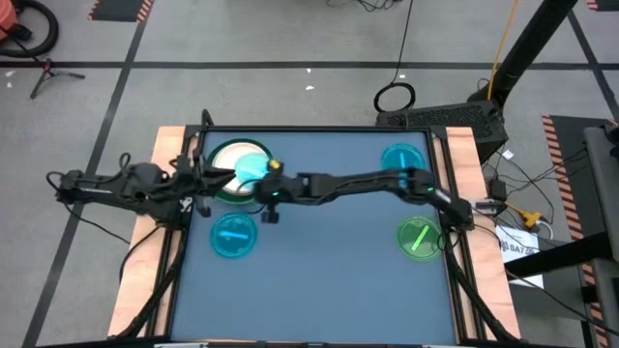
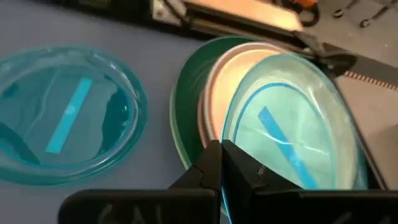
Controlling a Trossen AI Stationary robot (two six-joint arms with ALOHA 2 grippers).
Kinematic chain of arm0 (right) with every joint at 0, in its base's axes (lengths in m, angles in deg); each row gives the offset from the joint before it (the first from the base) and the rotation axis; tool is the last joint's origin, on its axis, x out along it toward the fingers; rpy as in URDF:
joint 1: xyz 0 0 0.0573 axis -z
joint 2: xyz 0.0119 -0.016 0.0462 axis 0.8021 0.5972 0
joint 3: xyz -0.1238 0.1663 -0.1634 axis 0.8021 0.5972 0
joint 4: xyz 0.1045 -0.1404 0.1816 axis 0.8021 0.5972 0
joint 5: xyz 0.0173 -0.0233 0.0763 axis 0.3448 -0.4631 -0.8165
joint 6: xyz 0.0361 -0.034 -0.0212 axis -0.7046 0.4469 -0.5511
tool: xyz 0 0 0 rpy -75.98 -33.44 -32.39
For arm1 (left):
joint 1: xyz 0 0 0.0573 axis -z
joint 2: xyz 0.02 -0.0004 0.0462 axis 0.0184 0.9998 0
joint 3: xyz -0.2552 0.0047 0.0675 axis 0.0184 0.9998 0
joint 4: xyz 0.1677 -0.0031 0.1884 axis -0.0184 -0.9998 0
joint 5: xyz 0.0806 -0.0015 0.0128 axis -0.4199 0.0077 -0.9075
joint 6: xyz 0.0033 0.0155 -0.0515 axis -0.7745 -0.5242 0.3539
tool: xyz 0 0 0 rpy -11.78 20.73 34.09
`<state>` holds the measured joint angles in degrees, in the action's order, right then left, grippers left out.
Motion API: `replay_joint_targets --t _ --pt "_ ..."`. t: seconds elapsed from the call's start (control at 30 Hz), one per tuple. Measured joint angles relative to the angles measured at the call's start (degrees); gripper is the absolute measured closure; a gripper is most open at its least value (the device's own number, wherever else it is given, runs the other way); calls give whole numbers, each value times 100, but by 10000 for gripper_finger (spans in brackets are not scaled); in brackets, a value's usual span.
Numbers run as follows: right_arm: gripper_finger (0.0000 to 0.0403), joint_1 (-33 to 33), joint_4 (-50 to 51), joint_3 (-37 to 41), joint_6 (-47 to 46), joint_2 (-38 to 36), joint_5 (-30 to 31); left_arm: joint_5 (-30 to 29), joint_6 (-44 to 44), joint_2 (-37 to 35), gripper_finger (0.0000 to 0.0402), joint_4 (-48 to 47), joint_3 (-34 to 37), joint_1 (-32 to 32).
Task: Stack plastic plates
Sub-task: Stack the top left light blue plate on top of the light orange plate, then stack the light green plate on top of the light blue plate
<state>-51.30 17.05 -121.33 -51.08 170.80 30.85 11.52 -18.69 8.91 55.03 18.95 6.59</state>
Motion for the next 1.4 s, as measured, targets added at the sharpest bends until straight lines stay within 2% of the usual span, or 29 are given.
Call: replay_joint_targets --t 0.13,0.27,0.6,0.77,0.93,1.2,1.33,1.4 --pt "402 30 668 -1236 169 828 92 0 -40 -136 339 -59 1 169" --pt "398 96 814 -1846 408 1309 369 0 -42 -129 339 -66 1 347" --pt "311 174 800 -1933 479 1424 332 0 -86 -129 339 -21 1 527" --pt "280 123 1184 -1931 195 1204 737 -2 -94 -127 339 -74 1 527" --pt "277 -6 2566 -1933 -972 783 901 -3 -49 -128 339 -248 1 527" --pt "288 -343 5783 -1935 -2860 326 897 -2 103 -125 339 -376 1 527" --pt "289 -632 7261 -1838 -3427 303 896 -2 164 -125 339 -427 1 527" --pt "289 -784 7606 -1647 -3571 252 896 -4 189 -125 339 -459 1 527"
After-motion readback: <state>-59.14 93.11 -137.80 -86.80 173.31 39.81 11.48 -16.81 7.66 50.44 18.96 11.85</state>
